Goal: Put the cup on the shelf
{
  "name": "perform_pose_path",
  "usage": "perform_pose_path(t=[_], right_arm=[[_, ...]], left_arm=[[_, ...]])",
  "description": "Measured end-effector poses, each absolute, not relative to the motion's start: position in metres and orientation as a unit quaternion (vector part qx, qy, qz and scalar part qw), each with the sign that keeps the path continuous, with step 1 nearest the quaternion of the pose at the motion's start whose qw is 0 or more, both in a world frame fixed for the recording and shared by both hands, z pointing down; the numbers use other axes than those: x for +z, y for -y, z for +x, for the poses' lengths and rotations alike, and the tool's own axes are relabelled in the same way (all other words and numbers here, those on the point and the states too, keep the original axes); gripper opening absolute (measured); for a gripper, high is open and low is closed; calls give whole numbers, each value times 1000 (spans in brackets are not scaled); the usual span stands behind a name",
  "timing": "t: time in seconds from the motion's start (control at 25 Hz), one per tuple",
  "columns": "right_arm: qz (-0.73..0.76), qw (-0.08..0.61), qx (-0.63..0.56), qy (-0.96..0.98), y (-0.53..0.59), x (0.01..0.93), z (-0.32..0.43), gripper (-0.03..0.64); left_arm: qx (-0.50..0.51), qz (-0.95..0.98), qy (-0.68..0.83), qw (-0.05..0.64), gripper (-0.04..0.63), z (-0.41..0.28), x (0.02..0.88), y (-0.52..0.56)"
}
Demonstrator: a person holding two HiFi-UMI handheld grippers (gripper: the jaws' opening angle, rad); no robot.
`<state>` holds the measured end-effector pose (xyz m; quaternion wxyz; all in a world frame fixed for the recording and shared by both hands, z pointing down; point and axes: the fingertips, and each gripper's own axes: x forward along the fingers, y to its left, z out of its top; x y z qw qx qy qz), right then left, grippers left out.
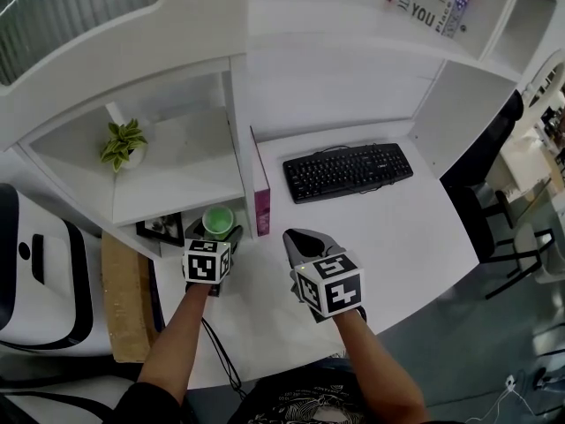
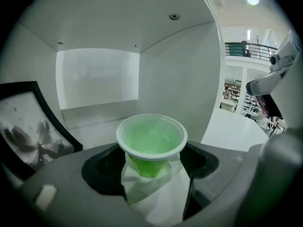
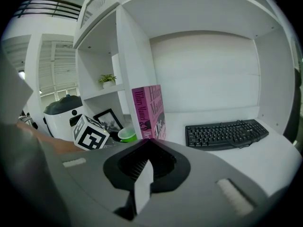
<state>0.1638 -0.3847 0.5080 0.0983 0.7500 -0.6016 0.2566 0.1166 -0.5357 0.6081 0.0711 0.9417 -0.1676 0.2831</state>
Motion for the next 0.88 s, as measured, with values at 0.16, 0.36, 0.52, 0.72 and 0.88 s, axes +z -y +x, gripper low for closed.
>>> perform_pose_path(t=[0.16, 0.36, 0.52, 0.72, 0.88], right_arm=[[745, 97, 253, 610, 381, 505, 163, 23], [734, 96, 246, 626, 375, 496, 163, 23], [718, 90, 236, 649, 373, 486, 165, 23], [700, 83, 228, 671, 370, 469, 169, 23], [688, 77, 213, 690, 369, 453, 170, 22]], left_arm=[[290, 938, 176, 74, 353, 109, 607, 529], [286, 934, 196, 85, 353, 101, 595, 520], [274, 931, 226, 91, 353, 92, 577, 513], [252, 928, 258, 95, 351, 80, 546, 498], [227, 929, 276, 95, 337, 75, 514, 486]])
